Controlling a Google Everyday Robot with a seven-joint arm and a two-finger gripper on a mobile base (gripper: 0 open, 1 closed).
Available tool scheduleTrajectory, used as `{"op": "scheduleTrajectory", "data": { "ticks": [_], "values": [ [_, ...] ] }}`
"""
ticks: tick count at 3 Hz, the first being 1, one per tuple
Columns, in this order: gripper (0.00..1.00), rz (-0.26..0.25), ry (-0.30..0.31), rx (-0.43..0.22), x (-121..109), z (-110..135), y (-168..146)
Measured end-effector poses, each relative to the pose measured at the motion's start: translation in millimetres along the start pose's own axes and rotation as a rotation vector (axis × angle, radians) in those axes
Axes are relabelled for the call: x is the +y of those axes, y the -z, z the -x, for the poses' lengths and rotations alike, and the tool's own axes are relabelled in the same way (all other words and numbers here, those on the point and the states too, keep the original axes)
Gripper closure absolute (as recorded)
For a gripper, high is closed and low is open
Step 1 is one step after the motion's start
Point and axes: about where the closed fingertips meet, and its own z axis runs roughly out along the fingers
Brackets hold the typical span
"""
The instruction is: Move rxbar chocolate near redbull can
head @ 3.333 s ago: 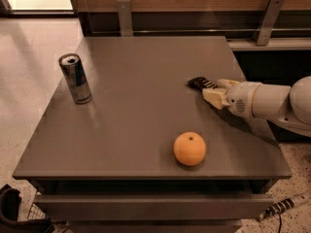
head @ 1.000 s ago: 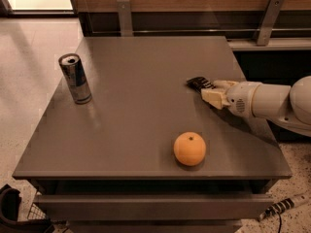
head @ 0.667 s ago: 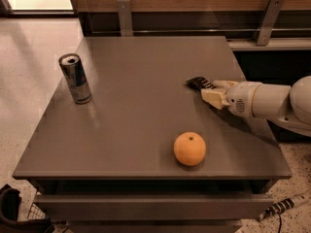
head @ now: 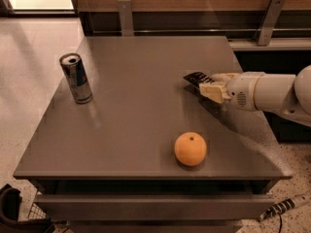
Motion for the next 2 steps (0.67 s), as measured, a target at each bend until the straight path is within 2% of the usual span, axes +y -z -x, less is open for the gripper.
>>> {"op": "scheduleTrajectory", "data": {
  "ticks": [1,2],
  "values": [
    [1.0,-0.031,0.075,-0.012,15.8,37.3,19.4],
    [1.0,-0.03,0.089,-0.011,18.1,41.4,22.4]
  ]
}}
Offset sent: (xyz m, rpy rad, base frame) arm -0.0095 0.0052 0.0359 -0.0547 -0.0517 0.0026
